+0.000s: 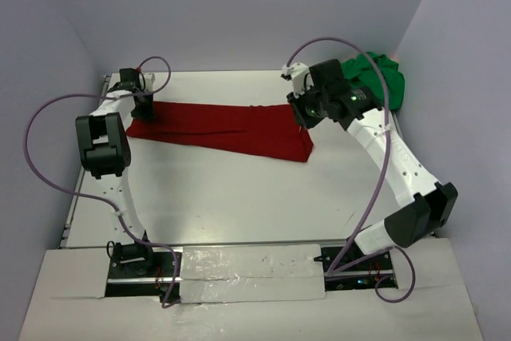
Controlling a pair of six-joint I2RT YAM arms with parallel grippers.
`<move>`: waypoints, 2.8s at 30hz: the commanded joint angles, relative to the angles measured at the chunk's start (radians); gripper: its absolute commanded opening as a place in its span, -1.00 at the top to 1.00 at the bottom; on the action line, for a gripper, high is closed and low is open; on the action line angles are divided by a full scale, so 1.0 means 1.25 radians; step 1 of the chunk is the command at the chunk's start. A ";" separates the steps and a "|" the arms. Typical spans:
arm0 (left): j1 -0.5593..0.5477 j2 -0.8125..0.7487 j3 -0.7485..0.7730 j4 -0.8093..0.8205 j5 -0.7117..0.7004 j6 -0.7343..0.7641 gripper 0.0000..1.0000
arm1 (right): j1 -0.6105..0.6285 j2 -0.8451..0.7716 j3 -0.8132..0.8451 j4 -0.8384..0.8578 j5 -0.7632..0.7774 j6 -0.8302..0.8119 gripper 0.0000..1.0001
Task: Fold and stack the t-shirts
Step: Fold the tshirt
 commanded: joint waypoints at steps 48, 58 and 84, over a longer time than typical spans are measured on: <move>-0.691 -0.111 0.137 -0.212 0.429 0.306 1.00 | -0.109 -0.152 0.109 -0.076 -0.024 0.092 0.49; -0.674 0.016 0.222 0.192 0.334 0.080 1.00 | -0.108 -0.267 -0.071 0.075 0.106 0.068 -0.12; -0.742 0.453 0.659 -0.099 0.187 -0.001 1.00 | -0.173 -0.518 -0.036 0.191 0.308 0.070 -1.00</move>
